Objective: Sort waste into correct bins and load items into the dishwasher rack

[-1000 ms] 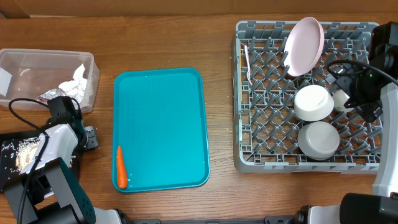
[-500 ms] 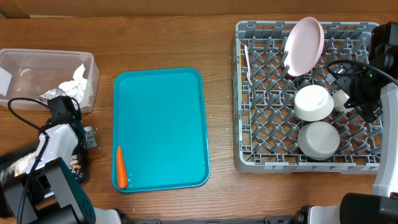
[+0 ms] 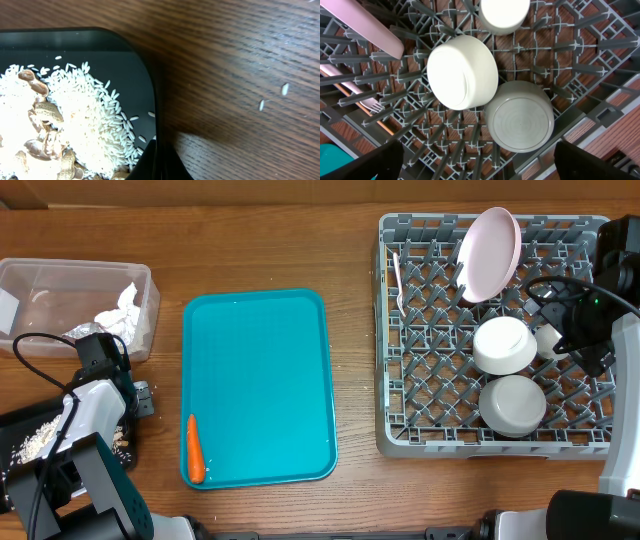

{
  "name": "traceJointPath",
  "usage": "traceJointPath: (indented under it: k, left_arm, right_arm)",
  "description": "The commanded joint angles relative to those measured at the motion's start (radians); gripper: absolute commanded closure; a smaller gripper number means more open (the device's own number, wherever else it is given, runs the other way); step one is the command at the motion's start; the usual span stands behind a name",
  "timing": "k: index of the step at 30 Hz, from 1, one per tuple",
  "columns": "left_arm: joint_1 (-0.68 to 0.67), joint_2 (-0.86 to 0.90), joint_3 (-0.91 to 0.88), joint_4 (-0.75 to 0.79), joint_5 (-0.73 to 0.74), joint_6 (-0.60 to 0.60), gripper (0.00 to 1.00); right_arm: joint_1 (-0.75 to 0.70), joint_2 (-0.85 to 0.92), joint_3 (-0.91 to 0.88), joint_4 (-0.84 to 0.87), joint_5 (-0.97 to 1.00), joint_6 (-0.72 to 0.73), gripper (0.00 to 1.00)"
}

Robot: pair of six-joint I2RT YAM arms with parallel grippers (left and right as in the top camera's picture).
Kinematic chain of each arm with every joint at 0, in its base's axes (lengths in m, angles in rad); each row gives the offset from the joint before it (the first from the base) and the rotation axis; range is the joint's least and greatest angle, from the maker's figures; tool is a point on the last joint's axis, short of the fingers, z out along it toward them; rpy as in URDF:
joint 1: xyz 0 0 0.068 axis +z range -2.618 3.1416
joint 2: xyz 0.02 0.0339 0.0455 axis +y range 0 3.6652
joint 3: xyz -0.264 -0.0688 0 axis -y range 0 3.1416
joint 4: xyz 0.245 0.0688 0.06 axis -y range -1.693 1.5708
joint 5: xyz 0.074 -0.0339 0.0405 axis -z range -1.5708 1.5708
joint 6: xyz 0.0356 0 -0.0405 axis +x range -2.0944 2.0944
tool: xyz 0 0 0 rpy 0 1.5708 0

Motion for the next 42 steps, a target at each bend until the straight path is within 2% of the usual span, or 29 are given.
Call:
traceJointPath:
  k: [1, 4, 13, 24, 25, 27, 28, 29, 31, 34, 35, 36, 37, 38, 42]
  left_arm:
    - [0.003, 0.009, -0.005, 0.020, 0.049, 0.103, 0.96]
    - [0.003, 0.009, -0.005, 0.023, 0.098, 0.193, 0.96]
    - [0.003, 0.009, -0.005, -0.003, 0.159, 0.357, 0.96]
    - [0.003, 0.009, -0.005, -0.053, 0.174, 0.364, 0.94]
    - [0.003, 0.009, -0.005, -0.053, 0.174, 0.364, 0.86]
    - [0.003, 0.009, -0.005, -0.053, 0.173, 0.356, 0.80]
    - [0.003, 0.009, -0.005, -0.053, 0.170, 0.352, 0.69]
    - [0.003, 0.009, -0.005, -0.053, 0.169, 0.352, 0.63]
    - [0.003, 0.009, -0.004, -0.053, 0.166, 0.353, 0.62]
    - [0.003, 0.009, -0.003, -0.047, 0.166, 0.352, 0.41]
    - [0.003, 0.009, -0.002, -0.045, 0.166, 0.353, 0.40]
    - [0.003, 0.009, 0.000, -0.045, 0.166, 0.353, 0.33]
    - [0.003, 0.009, 0.004, -0.045, 0.166, 0.353, 0.05]
    - [0.003, 0.009, 0.011, -0.045, 0.166, 0.353, 0.00]
    - [-0.003, 0.006, 0.051, -0.072, 0.160, 0.301, 0.00]
  right_arm:
    - [-0.003, -0.003, -0.003, 0.004, -0.002, -0.002, 0.00]
    - [-0.003, -0.003, -0.003, 0.004, -0.002, -0.002, 0.00]
    - [-0.003, -0.003, -0.003, 0.004, -0.002, -0.002, 0.00]
    - [-0.003, -0.003, -0.003, 0.004, -0.002, -0.002, 0.00]
    - [-0.003, -0.003, -0.003, 0.004, -0.002, -0.002, 0.00]
    - [-0.003, -0.003, -0.003, 0.004, -0.002, -0.002, 0.00]
    - [-0.003, -0.003, -0.003, 0.004, -0.002, -0.002, 0.00]
    - [-0.003, -0.003, -0.003, 0.004, -0.002, -0.002, 0.00]
    - [-0.003, -0.003, -0.003, 0.004, -0.002, -0.002, 0.00]
    - [-0.003, -0.003, -0.003, 0.004, -0.002, -0.002, 0.00]
    - [-0.003, -0.003, -0.003, 0.004, -0.002, -0.002, 0.00]
    - [-0.003, -0.003, -0.003, 0.004, -0.002, -0.002, 0.00]
    - [-0.003, -0.003, -0.003, 0.004, -0.002, -0.002, 0.00]
    - [-0.003, -0.003, -0.003, 0.004, -0.002, -0.002, 0.00]
    - [-0.003, -0.003, -0.003, 0.004, -0.002, -0.002, 0.00]
